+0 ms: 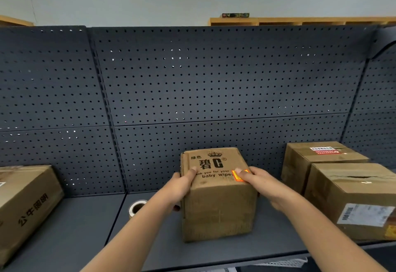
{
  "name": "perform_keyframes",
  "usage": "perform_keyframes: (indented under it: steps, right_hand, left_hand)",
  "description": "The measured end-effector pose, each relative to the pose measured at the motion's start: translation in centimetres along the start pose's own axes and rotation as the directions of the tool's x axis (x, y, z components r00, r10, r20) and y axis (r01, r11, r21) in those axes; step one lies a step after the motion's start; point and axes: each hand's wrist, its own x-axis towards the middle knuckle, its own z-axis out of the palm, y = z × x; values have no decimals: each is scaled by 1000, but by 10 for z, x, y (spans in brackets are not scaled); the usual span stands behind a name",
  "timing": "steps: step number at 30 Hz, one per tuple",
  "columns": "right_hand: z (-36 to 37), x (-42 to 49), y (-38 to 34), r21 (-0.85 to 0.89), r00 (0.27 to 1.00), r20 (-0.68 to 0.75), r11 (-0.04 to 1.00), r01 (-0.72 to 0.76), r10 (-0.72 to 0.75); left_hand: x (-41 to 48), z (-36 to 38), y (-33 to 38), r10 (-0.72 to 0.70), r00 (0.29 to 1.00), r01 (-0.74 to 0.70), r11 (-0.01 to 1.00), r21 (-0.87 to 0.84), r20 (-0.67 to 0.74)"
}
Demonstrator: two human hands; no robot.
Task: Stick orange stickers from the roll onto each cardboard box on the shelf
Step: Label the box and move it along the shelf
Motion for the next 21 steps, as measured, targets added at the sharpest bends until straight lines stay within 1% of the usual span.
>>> perform_keyframes:
  steps: [2,4,7,9,10,12,14,16,21]
  right_hand:
    - [6,1,6,73,1000,-31,997,3,-1]
    - [10,1,11,80,996,-93,997,18,-11]
    - [12,1,15,80,989,-149,996,36,-24]
    - [15,0,15,137,983,-183,991,12,13]
    - [15,0,15,194,982,-180,981,-26,61]
    - [14,-3,10,354,978,-132,929,-109,164]
    - [7,-4,6,452,978,-72,881,-143,196]
    - [0,-3,2,465,977,-55,872,-156,204]
    - [5,4,-5,368,960,-158,916,-159,230]
  left_hand:
    - [-1,1,-2,-12,999,14,998,-66,37]
    - [0,3,-2,1,999,2,998,-68,43]
    - [0,7,-2,10,999,-8,998,-61,35]
    - [-1,9,-2,20,999,-19,998,-65,26]
    - [0,10,-2,28,999,-27,997,-76,23]
    - [0,9,-3,29,999,-27,993,-112,19]
    - [2,5,-4,7,1000,-3,989,-150,27]
    - [2,1,-6,-9,999,14,986,-167,36]
    - [-2,2,-6,-9,999,19,980,-198,53]
